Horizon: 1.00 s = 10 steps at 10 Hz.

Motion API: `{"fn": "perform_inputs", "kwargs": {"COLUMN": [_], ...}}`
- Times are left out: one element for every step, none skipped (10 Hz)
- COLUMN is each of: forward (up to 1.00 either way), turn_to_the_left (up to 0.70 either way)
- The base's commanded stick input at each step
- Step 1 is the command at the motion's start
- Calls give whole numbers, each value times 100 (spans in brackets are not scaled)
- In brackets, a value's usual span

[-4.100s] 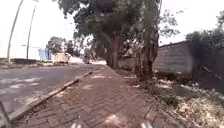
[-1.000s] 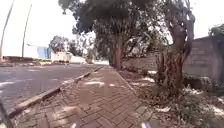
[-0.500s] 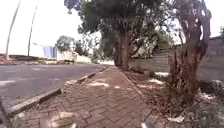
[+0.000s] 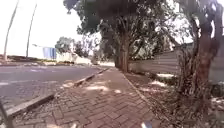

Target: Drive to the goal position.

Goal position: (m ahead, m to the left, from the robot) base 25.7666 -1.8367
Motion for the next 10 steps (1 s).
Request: {"fn": "perform_inputs", "kwargs": {"forward": [50,50,50,50,50,50,50,50,50,50], "turn_to_the_left": [0,0,0,0,0,0,0,0,0,0]}}
